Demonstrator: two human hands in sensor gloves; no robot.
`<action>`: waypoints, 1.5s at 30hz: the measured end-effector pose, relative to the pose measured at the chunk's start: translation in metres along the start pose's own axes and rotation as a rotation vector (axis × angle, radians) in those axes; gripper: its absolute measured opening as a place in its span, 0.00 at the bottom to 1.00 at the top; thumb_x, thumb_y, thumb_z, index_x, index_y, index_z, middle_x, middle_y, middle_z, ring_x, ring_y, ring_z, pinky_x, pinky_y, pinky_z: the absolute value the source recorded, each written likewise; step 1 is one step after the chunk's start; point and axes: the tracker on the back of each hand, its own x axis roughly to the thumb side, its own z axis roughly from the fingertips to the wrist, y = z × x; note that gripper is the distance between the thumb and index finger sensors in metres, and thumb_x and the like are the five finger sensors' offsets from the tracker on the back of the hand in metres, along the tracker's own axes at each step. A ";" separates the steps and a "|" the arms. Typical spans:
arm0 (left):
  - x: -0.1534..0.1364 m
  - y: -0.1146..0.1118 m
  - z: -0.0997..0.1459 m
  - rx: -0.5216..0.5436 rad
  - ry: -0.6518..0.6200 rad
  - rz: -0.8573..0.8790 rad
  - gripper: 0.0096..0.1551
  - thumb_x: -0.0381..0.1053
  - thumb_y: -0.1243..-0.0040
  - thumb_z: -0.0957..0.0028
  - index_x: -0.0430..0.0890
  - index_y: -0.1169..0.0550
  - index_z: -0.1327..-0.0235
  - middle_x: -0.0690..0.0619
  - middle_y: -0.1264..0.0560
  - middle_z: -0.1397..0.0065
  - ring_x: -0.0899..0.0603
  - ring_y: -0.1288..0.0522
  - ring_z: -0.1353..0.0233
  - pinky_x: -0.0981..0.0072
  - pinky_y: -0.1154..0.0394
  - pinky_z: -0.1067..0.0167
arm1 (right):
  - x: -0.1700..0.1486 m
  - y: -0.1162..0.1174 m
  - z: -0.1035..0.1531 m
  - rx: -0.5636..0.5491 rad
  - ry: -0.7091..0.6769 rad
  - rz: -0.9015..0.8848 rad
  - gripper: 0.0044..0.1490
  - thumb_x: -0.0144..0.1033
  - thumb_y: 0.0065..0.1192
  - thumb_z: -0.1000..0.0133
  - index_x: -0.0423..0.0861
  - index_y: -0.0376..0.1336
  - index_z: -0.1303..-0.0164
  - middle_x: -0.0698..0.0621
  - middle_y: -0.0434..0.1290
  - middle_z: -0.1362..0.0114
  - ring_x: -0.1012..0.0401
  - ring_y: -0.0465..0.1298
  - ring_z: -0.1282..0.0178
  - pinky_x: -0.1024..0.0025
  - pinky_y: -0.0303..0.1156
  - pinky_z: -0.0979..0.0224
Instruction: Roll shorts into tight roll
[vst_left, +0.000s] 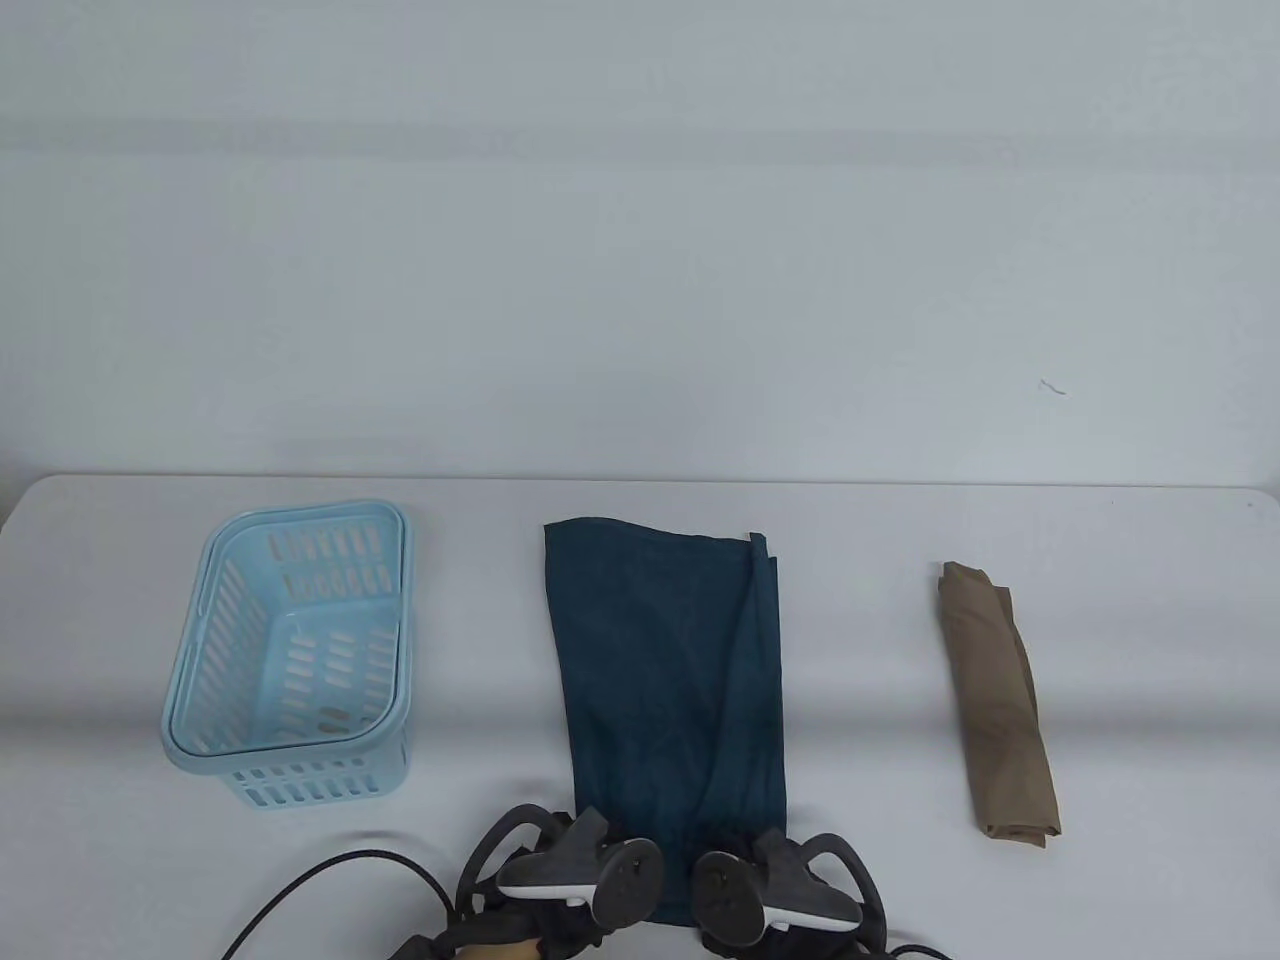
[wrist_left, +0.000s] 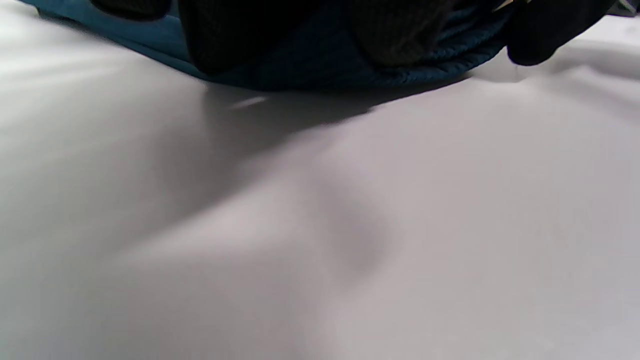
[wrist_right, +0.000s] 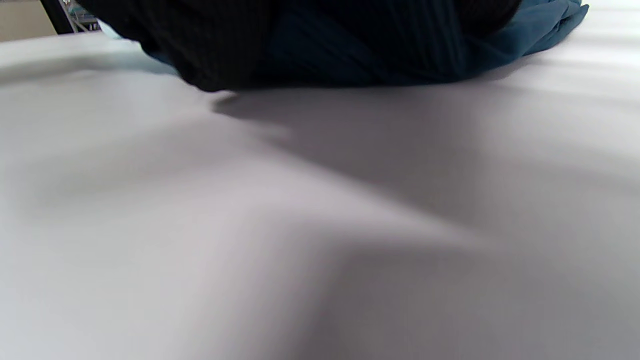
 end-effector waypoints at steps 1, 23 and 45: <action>-0.002 0.002 0.001 0.003 -0.005 0.024 0.34 0.49 0.47 0.42 0.40 0.39 0.23 0.35 0.36 0.22 0.31 0.32 0.26 0.29 0.40 0.31 | -0.002 -0.002 0.000 -0.008 -0.001 -0.024 0.43 0.44 0.58 0.46 0.41 0.50 0.24 0.39 0.55 0.21 0.44 0.60 0.25 0.40 0.54 0.23; 0.006 0.030 0.032 0.244 -0.235 0.041 0.23 0.49 0.42 0.46 0.51 0.19 0.38 0.46 0.24 0.24 0.35 0.25 0.26 0.22 0.47 0.32 | -0.022 -0.012 -0.003 -0.114 0.143 -0.278 0.29 0.40 0.55 0.45 0.46 0.68 0.34 0.45 0.76 0.36 0.50 0.76 0.41 0.38 0.59 0.27; 0.008 -0.010 0.000 0.006 -0.011 -0.230 0.44 0.56 0.50 0.43 0.35 0.42 0.19 0.30 0.48 0.17 0.23 0.47 0.20 0.18 0.60 0.35 | -0.013 0.004 0.002 -0.035 0.108 0.059 0.47 0.48 0.62 0.50 0.45 0.51 0.22 0.43 0.54 0.19 0.43 0.55 0.20 0.34 0.46 0.22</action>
